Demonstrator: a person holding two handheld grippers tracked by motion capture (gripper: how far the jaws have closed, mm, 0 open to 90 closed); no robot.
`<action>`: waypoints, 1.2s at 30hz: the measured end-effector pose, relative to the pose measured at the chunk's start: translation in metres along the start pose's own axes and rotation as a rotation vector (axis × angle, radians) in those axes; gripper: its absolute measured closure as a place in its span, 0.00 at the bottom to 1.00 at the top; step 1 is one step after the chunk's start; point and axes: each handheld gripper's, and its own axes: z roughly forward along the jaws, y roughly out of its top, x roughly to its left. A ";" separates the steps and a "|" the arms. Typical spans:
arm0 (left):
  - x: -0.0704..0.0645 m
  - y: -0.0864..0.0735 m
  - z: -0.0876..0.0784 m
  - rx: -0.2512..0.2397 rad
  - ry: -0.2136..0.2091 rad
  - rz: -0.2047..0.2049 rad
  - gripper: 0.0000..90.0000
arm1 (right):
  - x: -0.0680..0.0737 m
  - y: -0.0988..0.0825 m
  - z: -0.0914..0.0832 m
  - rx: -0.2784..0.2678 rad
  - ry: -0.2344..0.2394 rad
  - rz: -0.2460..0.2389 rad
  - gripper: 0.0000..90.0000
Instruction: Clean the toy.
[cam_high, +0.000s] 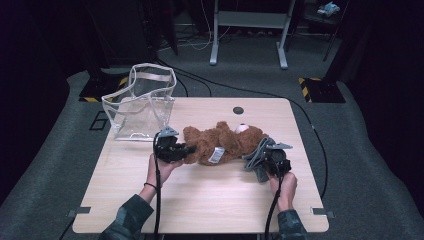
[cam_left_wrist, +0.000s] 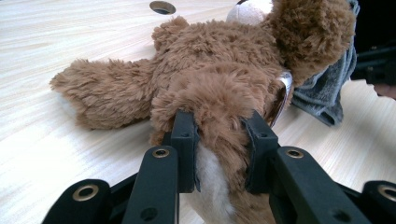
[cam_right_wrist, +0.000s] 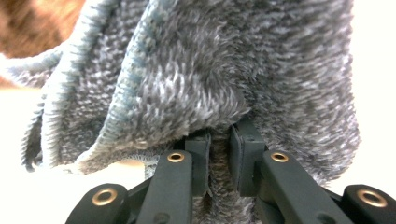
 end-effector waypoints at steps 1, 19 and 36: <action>0.000 0.000 0.000 0.001 0.001 0.002 0.78 | 0.004 -0.002 0.000 -0.004 0.017 -0.005 0.88; 0.000 0.000 0.000 0.003 0.002 0.011 0.78 | -0.048 -0.001 -0.028 0.134 -0.137 -0.001 0.84; -0.001 0.000 -0.001 0.008 0.000 0.019 0.77 | -0.047 -0.002 -0.048 -0.010 0.037 0.056 0.11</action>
